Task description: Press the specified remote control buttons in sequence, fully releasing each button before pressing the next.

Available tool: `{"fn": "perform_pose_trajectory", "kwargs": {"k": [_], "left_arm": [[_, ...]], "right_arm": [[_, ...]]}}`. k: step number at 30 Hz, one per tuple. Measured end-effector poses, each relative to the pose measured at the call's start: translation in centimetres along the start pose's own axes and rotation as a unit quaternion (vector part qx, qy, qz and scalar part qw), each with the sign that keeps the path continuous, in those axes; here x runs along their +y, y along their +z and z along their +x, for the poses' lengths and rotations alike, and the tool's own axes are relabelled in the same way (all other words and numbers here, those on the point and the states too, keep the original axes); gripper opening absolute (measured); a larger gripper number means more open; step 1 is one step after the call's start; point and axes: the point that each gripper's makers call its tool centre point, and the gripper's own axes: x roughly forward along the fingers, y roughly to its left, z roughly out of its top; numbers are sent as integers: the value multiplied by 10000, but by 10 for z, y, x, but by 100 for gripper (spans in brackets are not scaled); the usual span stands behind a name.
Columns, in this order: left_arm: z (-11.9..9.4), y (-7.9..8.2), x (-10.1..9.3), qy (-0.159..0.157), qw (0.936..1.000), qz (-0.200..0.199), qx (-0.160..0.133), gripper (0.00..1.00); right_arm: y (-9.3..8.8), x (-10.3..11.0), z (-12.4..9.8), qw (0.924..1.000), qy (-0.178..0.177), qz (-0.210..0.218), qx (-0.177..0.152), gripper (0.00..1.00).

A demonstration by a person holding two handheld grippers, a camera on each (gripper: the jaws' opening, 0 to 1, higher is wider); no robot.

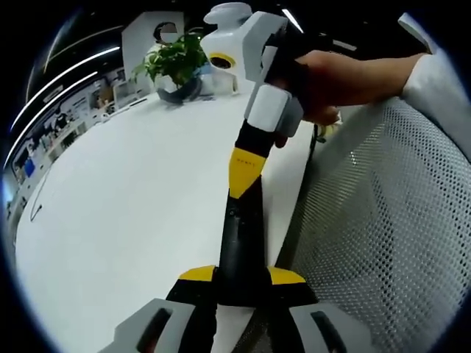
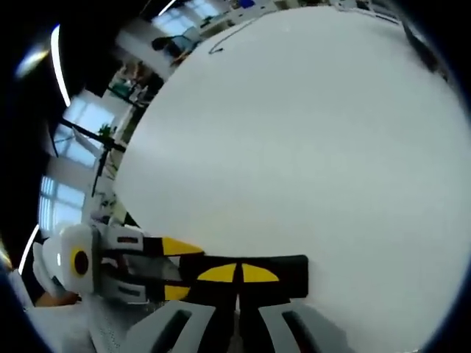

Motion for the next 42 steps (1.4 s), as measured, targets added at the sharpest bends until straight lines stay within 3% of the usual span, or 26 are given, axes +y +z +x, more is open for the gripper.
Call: {"fn": "perform_pose_trajectory", "kwargs": {"k": [7, 10, 14, 20, 42], "left_arm": [[1, 3, -4, -193, 9996, -227, -15, 24], [1, 3, -6, -173, 9997, -139, -30, 24], [2, 2, -7, -135, 9998, 173, -36, 24], [2, 2, -7, -127, 9998, 158, -51, 24], [2, 2, -6, -78, 9997, 216, -74, 24]], "right_arm": [[-4, 0, 5, 9999, 22, 25, 133, 0], [-12, 1, 8, 9994, 20, 45, 341, 0], [-12, 1, 10, 9993, 11, -12, 376, 0], [-12, 0, 9, 9993, 86, 183, 326, 0], [-10, 0, 10, 9996, 51, 71, 275, 0]]}}
